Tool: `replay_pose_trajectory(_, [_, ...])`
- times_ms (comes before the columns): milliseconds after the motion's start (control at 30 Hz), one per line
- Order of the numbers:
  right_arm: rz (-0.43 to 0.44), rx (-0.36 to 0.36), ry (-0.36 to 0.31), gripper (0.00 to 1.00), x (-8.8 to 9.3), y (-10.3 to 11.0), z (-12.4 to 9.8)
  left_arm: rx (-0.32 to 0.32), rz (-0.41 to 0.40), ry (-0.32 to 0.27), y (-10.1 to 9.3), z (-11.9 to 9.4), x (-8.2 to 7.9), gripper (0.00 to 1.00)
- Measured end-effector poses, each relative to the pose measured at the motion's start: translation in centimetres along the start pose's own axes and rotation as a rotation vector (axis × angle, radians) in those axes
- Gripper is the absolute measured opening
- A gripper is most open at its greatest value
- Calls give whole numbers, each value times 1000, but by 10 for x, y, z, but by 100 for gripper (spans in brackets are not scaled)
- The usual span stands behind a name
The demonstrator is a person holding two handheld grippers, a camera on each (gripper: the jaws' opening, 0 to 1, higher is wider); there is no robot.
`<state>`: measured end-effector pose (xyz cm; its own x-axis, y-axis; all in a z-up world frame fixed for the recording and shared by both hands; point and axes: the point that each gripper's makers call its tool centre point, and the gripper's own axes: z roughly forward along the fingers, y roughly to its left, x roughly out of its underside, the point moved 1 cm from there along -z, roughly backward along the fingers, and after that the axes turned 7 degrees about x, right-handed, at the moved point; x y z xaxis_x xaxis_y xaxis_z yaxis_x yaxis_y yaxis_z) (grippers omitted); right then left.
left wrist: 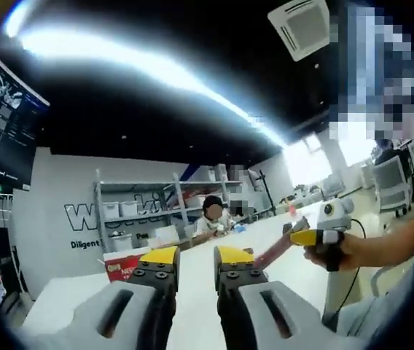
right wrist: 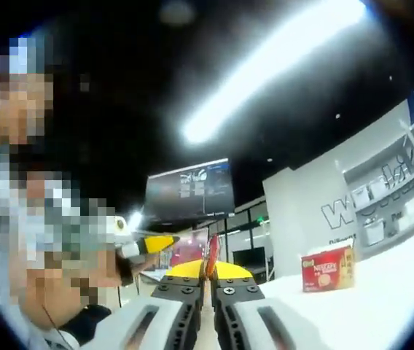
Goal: Tear open the coffee pouch, take out the coffee, and pour the coffee from the pouch into the cup
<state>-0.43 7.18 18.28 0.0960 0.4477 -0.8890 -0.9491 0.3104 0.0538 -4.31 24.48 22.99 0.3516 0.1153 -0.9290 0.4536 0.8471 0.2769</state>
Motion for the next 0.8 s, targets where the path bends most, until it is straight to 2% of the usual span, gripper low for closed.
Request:
replay_pose_trajectory(33, [-6,-2,4,5,1,0,2,5,-2,-4,-1,0,-1,21])
replay_pose_trajectory(100, [-47,22,95,5,17,-5,3,11,3,-3,-2,0,0,21])
replay_pose_trajectory(200, [12,-2,36,5,6,2,4,6,10,11,0,-1,4,21])
replay_pose_trajectory(267, [13,7,35,5,4,-1,4,4,7,13,0,-2,5,21])
replay_pose_trajectory(300, [14,10,52,5,7,0,5,5,4,8,0,-2,4,21])
replay_pose_trajectory(333, [7,27,109,5,16,-3,6,7,1,4,0,-2,3,21])
replay_pose_trajectory(367, [-12,32,138,5,21,-3,7,7,0,1,-1,-3,2,20])
replay_pose_trajectory(467, [35,13,61,5,5,-1,7,3,10,0,-1,-3,1,20])
replay_pose_trajectory(500, [36,15,56,5,4,-2,7,0,13,-3,-1,-3,1,19])
replay_pose_trajectory(533, [32,16,62,5,5,-2,8,-2,14,-6,0,-4,1,19])
replay_pose_trajectory(600, [-18,32,160,5,22,-6,7,-2,10,-7,1,-4,1,19])
replay_pose_trajectory(633, [-17,27,147,5,21,-4,9,-1,12,-5,0,-4,1,19])
replay_pose_trajectory(700, [53,5,93,5,9,1,8,-2,15,-3,0,-4,1,19])
replay_pose_trajectory(733, [52,12,86,5,6,-2,7,-3,16,-5,0,-4,0,19])
replay_pose_trajectory(767, [47,15,89,5,6,-2,7,-4,17,-7,0,-4,-1,19])
replay_pose_trajectory(800, [23,25,132,5,13,-5,6,-7,18,-11,1,-4,-2,19])
